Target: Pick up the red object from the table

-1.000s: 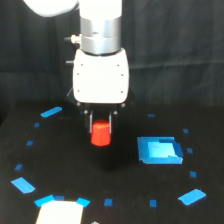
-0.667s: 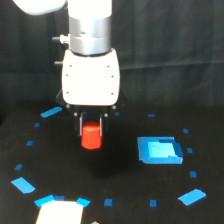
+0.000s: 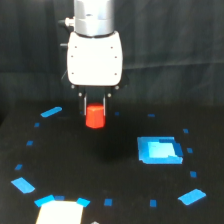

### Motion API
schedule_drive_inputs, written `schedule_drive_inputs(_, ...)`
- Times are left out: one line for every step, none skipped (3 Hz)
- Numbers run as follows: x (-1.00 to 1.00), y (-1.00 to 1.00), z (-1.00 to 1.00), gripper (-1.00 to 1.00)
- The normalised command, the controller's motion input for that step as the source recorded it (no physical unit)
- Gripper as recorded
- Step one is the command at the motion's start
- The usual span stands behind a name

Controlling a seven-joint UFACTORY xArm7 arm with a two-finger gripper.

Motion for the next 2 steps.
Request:
schedule_drive_inputs(0.44, -0.21, -1.0, -0.66)
schedule_drive_inputs(0.63, -0.1, -1.0, -1.0)
